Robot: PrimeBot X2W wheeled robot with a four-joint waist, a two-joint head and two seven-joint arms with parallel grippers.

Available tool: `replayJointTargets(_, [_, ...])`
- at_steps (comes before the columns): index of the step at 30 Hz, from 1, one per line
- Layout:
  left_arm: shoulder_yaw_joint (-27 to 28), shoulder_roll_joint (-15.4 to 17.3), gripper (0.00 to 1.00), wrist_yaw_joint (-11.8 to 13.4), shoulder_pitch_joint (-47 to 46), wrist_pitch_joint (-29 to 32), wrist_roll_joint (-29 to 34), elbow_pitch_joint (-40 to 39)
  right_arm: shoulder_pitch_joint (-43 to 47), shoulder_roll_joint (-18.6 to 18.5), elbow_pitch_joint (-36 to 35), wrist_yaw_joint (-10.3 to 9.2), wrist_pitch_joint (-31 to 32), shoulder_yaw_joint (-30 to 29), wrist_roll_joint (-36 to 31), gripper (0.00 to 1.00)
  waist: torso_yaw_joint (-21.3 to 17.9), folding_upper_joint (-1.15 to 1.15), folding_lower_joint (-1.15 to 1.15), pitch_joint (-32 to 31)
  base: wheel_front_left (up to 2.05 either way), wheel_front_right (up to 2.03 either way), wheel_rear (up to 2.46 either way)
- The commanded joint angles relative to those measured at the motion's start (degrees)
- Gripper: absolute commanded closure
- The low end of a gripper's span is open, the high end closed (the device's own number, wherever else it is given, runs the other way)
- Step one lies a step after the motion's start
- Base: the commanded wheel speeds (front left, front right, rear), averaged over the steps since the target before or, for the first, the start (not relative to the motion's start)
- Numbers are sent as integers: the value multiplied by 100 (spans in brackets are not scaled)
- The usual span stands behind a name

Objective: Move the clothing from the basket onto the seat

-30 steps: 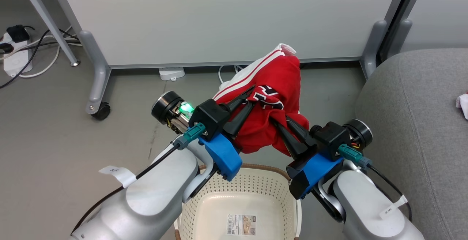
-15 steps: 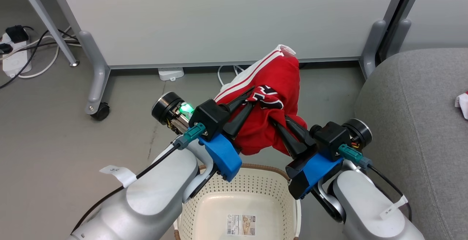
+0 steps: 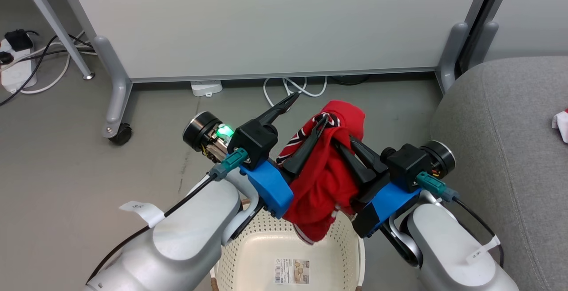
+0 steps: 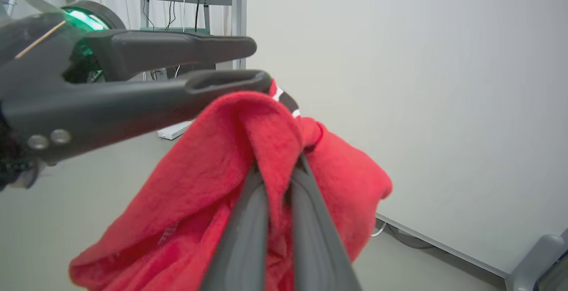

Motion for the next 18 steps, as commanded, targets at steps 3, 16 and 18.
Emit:
replayJointTargets(3, [31,46,0,52,-83,-47,46,-28,78,-34,-75,3,-19,-120,9,100,-28,0,0,50,0,0,0])
replayJointTargets(16, [92,149,0,109,-54,-107,32,-316,298,-7,-473,3,-20,-730,-145,100,-650,0,0,357,0,0,0])
replayJointTargets(18, [76,182,0,107,-46,-116,61,-345,337,-25,-567,3,-20,-835,-176,100,-820,0,0,425,0,0,0])
